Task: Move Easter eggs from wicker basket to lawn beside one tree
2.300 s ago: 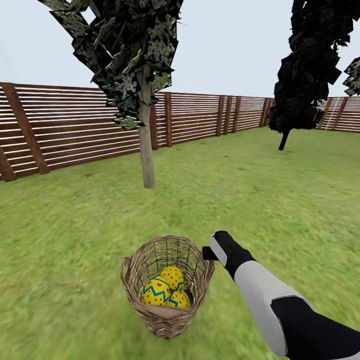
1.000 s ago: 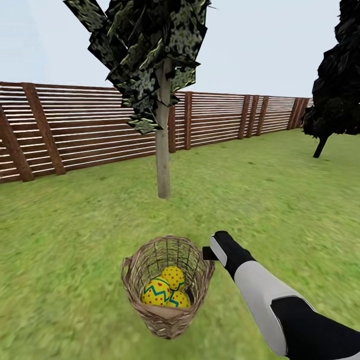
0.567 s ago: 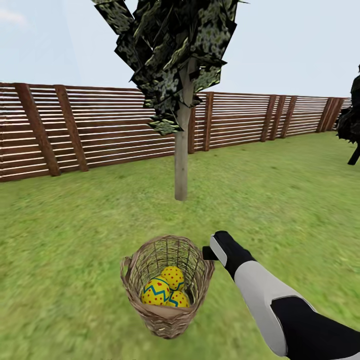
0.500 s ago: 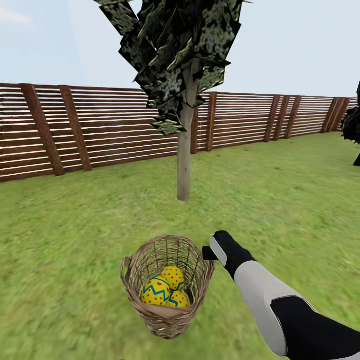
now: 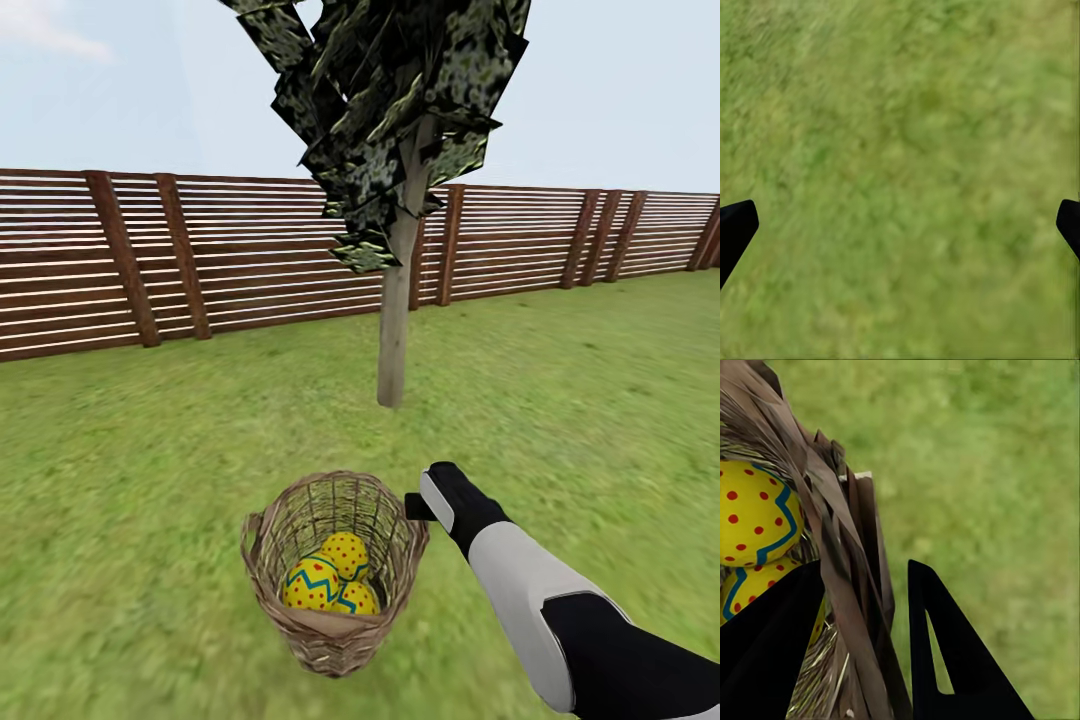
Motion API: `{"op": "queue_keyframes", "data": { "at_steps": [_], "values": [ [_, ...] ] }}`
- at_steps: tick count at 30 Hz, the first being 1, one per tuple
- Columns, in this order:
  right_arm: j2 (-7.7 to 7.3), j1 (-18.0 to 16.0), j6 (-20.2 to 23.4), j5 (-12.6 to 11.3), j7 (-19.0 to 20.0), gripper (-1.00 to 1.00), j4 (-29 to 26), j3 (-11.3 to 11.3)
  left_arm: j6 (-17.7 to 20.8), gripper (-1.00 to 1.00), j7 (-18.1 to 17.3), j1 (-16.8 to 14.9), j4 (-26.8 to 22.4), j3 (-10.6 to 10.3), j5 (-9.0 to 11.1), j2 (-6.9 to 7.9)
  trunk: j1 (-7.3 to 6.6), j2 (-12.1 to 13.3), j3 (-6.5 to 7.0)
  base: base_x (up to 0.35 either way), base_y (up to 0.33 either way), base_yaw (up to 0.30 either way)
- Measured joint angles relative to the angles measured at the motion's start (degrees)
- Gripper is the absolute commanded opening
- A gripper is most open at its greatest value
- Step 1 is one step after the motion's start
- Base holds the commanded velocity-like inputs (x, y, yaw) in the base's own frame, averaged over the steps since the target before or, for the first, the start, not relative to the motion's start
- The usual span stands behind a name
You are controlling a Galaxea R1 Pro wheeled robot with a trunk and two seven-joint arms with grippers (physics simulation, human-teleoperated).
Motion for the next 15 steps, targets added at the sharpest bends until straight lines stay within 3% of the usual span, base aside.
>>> {"op": "queue_keyframes", "data": {
  "at_steps": [12,15],
  "values": [
    [0.00,0.00,0.01,0.13,0.01,-1.00,0.01,-0.26,0.00,1.00,0.17,0.00,0.22,-0.07,0.00,0.00,0.00,0.00,0.00,0.332,0.001,0.001],
    [0.00,0.00,0.05,0.37,-0.02,-1.00,0.01,-0.23,0.00,1.00,0.24,0.00,0.32,-0.08,-0.06,0.00,0.00,0.00,-0.04,0.336,0.000,0.137]
  ]
}}
